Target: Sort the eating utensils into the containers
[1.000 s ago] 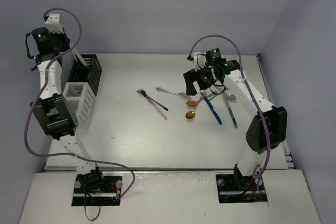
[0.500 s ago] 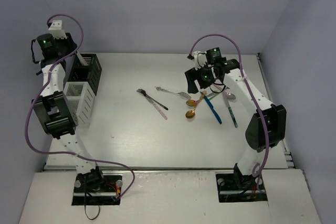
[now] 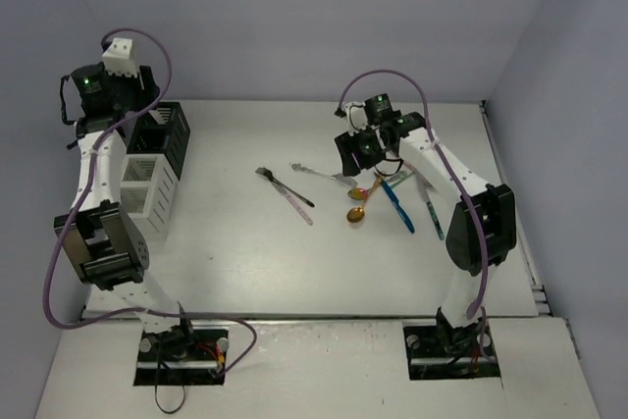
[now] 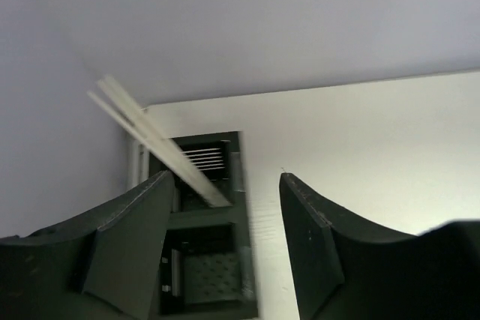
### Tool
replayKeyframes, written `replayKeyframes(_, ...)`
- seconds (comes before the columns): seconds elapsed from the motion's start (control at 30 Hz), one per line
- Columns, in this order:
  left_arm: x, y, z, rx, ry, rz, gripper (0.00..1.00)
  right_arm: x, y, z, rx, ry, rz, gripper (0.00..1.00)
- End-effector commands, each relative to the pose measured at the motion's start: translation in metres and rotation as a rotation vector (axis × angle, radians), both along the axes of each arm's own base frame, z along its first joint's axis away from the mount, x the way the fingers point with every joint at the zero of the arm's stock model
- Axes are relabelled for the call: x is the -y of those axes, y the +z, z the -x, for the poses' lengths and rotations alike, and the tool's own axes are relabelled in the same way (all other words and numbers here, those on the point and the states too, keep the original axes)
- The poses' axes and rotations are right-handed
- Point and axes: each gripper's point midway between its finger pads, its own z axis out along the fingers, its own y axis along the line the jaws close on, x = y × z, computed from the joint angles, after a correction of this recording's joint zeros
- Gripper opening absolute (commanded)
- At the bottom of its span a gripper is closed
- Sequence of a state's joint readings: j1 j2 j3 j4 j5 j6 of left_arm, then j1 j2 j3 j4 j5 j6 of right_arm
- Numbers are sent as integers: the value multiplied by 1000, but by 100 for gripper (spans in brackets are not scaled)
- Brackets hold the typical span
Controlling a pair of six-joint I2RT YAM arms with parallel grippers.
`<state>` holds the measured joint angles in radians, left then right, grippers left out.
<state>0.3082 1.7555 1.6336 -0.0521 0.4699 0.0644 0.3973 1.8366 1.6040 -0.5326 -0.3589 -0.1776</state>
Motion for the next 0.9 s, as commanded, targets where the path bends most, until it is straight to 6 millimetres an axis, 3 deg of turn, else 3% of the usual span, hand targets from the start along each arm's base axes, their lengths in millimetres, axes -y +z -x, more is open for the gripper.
replayKeyframes(0.0, 60, 53, 48, 93, -108, -55, 55, 5, 12, -10, 58, -50, 14, 49)
replayKeyframes(0.03, 68, 34, 56, 47, -114, -35, 55, 2, 10, -10, 58, -47, 19, 48)
replayKeyframes(0.1, 93, 21, 75, 24, -148, -5, 55, -9, 10, -8, 67, -26, 32, 46)
replayKeyframes(0.13, 102, 29, 85, 45, -163, 7, 55, -15, 9, -9, 73, -16, 38, 45)
replayKeyframes(0.23, 118, 21, 106, 24, -182, 114, 55, -51, -1, -7, 90, 52, 80, 42)
replayKeyframes(0.43, 129, 18, 128, -10, -205, 189, 55, -96, -37, -8, 56, 123, 117, 35)
replayKeyframes(0.63, 134, 20, 140, -7, -218, 196, 56, -117, -61, -7, 45, 174, 152, 35)
replayKeyframes(0.87, 134, 15, 143, -11, -228, 181, 56, -119, -92, 2, 13, 221, 215, 36)
